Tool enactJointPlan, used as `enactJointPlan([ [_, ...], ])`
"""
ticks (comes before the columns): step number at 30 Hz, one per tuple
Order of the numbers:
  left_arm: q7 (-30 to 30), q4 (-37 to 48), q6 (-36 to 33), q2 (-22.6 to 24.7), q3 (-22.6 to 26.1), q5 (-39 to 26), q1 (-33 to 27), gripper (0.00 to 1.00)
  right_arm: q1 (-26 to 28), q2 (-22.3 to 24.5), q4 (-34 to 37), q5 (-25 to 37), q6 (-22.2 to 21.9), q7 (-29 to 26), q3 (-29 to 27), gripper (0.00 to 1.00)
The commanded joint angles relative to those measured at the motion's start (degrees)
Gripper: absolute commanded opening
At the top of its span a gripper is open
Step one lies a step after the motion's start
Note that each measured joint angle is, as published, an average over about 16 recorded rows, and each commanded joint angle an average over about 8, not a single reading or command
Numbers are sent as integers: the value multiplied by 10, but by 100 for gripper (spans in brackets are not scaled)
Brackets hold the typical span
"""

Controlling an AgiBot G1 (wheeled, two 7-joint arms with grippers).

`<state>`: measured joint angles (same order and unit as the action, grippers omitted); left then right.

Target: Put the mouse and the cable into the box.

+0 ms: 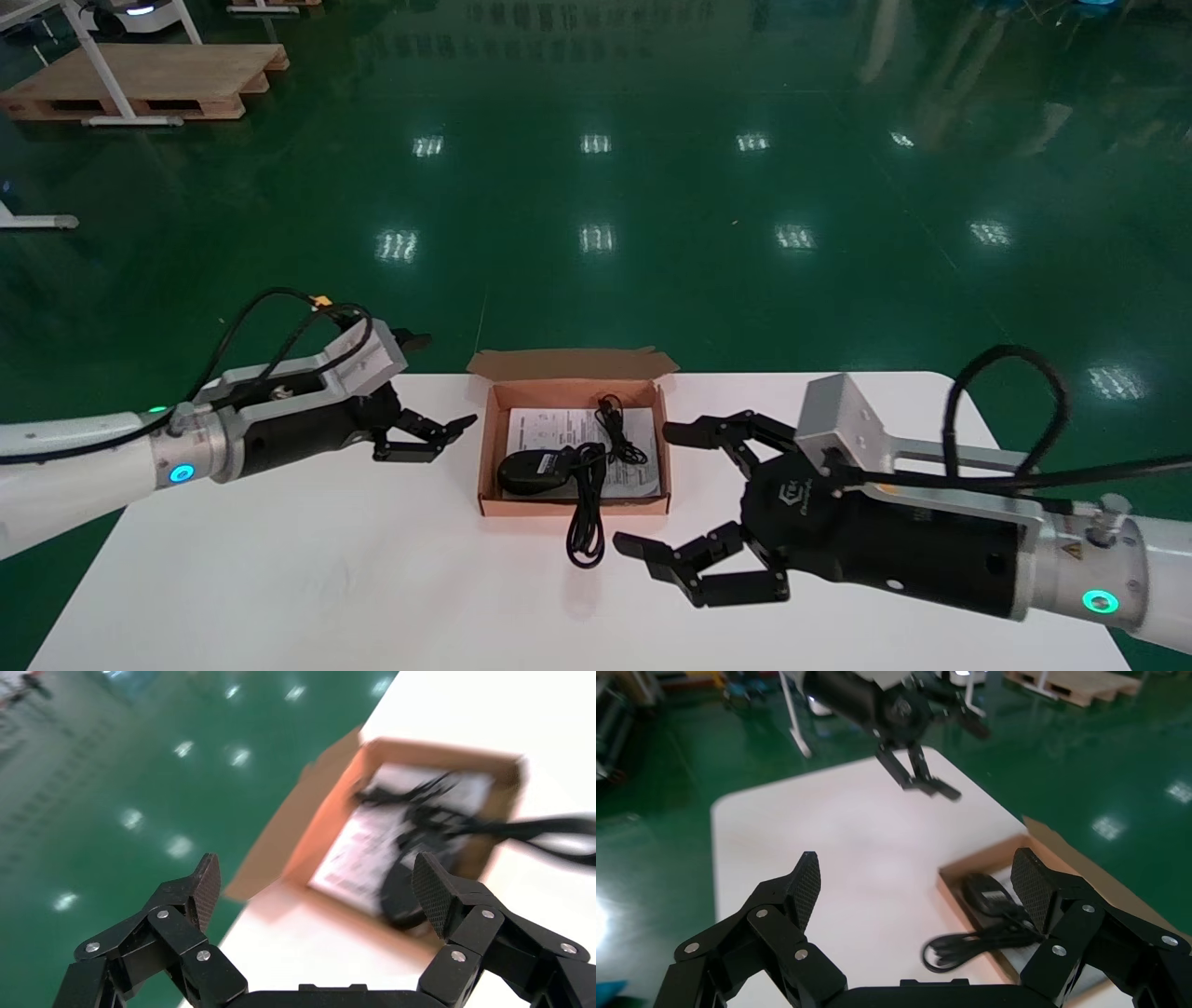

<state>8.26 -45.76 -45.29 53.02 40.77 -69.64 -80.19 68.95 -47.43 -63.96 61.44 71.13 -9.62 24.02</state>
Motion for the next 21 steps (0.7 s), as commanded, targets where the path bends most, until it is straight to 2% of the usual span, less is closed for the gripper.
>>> enactJointPlan([
  [1, -11, -16, -24, -10, -14, 16, 11, 100, -8, 14, -11, -22, 17, -1, -9, 100],
  [14, -84, -122, -178, -79, -109, 122, 82, 100, -63, 106, -82, -167, 124, -10, -68, 100],
  [21, -123, -180, -261, -116, -160, 179, 120, 100, -74, 124, -96, -196, 146, -11, -80, 100],
])
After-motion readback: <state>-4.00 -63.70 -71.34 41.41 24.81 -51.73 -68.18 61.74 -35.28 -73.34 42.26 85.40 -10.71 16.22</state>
